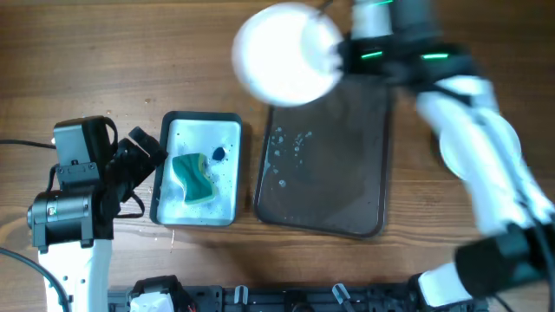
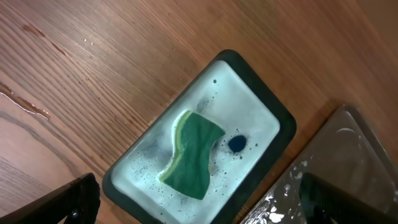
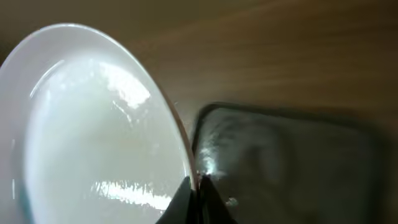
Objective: Clean dirty plates on tray and stack at the side
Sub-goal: 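Carry the rinsed plate right and stack it on the side plates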
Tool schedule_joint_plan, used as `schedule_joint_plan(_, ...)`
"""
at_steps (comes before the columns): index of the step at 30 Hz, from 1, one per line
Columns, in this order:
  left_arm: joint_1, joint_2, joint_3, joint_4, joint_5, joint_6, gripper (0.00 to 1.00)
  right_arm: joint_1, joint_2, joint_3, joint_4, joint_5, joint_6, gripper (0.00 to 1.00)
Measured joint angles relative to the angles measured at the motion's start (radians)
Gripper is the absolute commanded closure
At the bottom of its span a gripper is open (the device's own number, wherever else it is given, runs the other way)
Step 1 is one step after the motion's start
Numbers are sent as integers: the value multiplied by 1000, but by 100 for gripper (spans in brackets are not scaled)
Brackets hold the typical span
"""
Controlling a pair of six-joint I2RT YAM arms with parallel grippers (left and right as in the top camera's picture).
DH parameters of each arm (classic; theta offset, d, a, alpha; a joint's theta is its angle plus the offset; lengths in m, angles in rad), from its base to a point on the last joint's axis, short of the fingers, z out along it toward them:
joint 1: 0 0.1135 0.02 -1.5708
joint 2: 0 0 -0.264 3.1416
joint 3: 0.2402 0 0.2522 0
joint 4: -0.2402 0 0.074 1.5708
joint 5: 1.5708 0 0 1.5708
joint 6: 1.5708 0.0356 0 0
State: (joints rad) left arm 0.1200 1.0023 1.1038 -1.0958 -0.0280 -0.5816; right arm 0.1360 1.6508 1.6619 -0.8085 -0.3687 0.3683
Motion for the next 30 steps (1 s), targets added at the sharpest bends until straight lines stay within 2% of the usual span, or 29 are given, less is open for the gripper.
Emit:
schedule_joint_plan(3, 0, 0, 0, 0, 0, 0, 0, -295, -74, 12, -183, -17, 27, 96)
schedule_joint_plan(5, 0, 0, 0, 0, 0, 0, 0, -451, -76, -10, -244, 31, 29, 96)
schedule_joint_plan(11, 0, 0, 0, 0, 0, 0, 0, -781, 21, -328, -108, 152, 67, 96)
schedule_joint_plan(13, 0, 0, 0, 0, 0, 0, 0, -844, 67, -420, -66, 169, 81, 95)
schedule_joint_plan(14, 0, 0, 0, 0, 0, 0, 0, -856, 74, -439, -62, 174, 83, 96)
schedule_joint_plan(15, 0, 0, 0, 0, 0, 0, 0, -868, 80, -464, -55, 180, 84, 82)
schedule_joint_plan(16, 0, 0, 0, 0, 0, 0, 0, -873, 81, -472, -49, 182, 80, 58)
schedule_joint_plan(17, 0, 0, 0, 0, 0, 0, 0, -879, 81, -474, -37, 183, 63, 47)
schedule_joint_plan(22, 0, 0, 0, 0, 0, 0, 0, -876, 46, -455, -93, 160, 30, 45)
schedule_joint_plan(25, 0, 0, 0, 0, 0, 0, 0, -822, -106, -449, -104, 68, 31, 47)
schedule_joint_plan(28, 0, 0, 0, 0, 0, 0, 0, -654, -328, -433, -90, -66, 7, 48)
schedule_joint_plan(30, 0, 0, 0, 0, 0, 0, 0, -456, -479, -424, -74, -153, -64, 48)
